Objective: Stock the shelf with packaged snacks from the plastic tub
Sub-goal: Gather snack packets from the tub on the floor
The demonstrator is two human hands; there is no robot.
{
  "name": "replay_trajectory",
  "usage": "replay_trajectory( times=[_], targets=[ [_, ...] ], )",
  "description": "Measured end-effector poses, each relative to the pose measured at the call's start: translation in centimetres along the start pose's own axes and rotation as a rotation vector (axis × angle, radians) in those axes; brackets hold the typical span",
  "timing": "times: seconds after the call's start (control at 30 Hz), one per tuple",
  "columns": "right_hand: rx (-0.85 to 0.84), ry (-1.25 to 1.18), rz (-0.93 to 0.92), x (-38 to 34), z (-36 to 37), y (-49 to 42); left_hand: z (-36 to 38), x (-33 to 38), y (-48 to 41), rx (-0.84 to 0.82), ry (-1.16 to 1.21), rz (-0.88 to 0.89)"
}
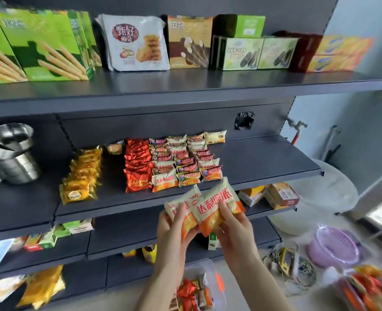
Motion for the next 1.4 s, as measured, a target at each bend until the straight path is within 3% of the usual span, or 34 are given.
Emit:
replay_trajectory(
  times=[0.2, 0.4, 0.73, 0.87, 1.13, 1.4],
  targets=[
    [-0.011, 0.008, -0.028, -1.7, -1.1, -2.8, 2.6, -1.3, -3.4, 0.0, -0.221, -0.016],
    [-0.072, 0.267, 0.036, -4.9, -4.1, -9.9, 7.0, -3.7, -9.3, 0.011, -0.281, -0.022],
    [-0.47, 0.911, 0.088, -15.7, -7.8, -27.3, 17.2, -8.9, -19.7, 0.137, -0.346, 0.042],
    [-0.607, 0.944, 0.152, -17.9, -7.6, -31.3, 19.9, -9.4, -22.2, 0.174, -0.35, 0.074],
    [-0.617, 0.91, 0.118, -18.4, -9.8, -37.1, 21.8, -10.9, -26.7, 0.219, -0.608, 0.189],
    [-0.577, 0.751, 0.057, -17.0, -7.5, -41.6, 20.9, -9.3, -33.8, 0.142, -0.488, 0.12]
  ],
)
Point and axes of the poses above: each hand's wrist, its own y-axis away from the middle knuckle, its own z-axis out of the palm, x = y × z, the point moved 4 cm from there along -y, towards the middle knuckle, and after that the axes turned 1 degree about -y, right-handed, at the moved point
